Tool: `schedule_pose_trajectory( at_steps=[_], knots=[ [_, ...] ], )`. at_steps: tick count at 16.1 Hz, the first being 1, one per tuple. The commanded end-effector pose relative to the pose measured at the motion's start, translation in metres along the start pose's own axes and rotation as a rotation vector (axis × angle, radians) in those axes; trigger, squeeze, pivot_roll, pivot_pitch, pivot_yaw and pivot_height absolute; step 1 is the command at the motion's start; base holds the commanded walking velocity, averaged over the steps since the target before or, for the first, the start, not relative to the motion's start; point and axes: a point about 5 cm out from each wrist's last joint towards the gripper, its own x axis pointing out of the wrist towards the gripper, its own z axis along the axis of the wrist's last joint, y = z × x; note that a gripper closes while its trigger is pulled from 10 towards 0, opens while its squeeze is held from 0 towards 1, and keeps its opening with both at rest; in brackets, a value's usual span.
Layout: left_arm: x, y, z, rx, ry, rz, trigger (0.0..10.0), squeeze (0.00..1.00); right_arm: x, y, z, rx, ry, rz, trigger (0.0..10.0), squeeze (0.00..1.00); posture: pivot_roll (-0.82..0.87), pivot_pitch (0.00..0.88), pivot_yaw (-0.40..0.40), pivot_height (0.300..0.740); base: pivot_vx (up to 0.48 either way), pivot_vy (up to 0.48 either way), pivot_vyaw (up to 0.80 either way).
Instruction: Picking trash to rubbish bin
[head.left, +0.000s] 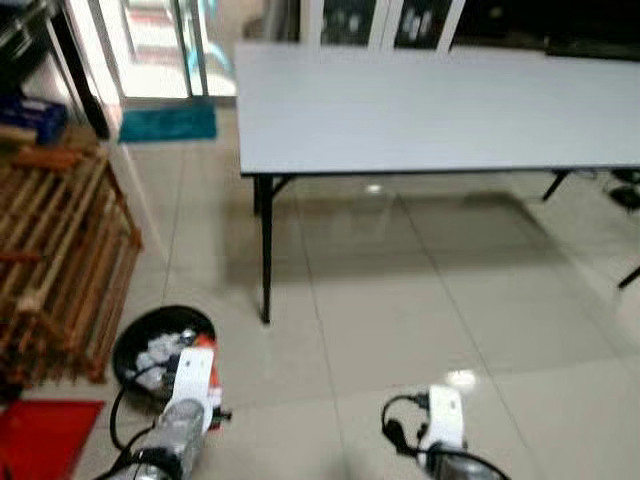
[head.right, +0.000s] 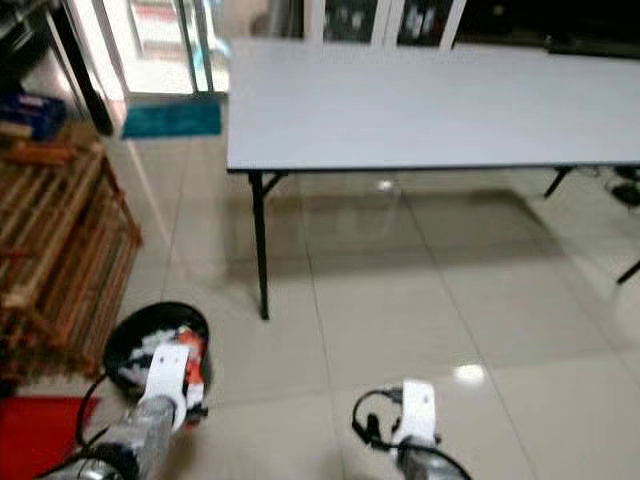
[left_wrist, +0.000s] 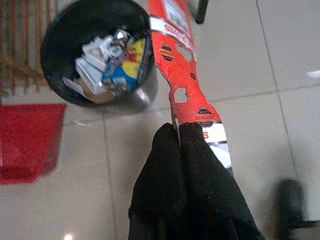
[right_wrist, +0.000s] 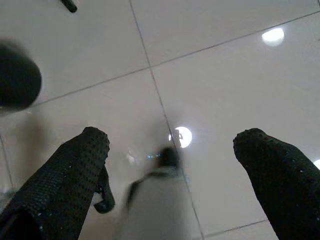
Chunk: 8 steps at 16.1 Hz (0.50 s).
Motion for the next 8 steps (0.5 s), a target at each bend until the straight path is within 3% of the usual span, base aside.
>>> schedule_pose_trajectory(
  at_steps=[1,8],
  knots=[
    [-0.0007,-0.0083,-0.0042,-0.002,0.016,-0.019,10.0,0.00,-0.0012,-0.0074,-0.0012,0.008,0.002,-0.020,10.0,0.00,-0.05,0.060,-0.061,0.740,0.000,0.360,0.00],
    [-0.0007,-0.0076,-0.0048,0.005,0.017,-0.020,10.0,0.00,-0.0015,-0.0079,-0.0025,0.023,0.000,-0.023,10.0,0.00,-0.05,0.064,-0.057,0.740,0.000,0.361,0.00]
  ],
)
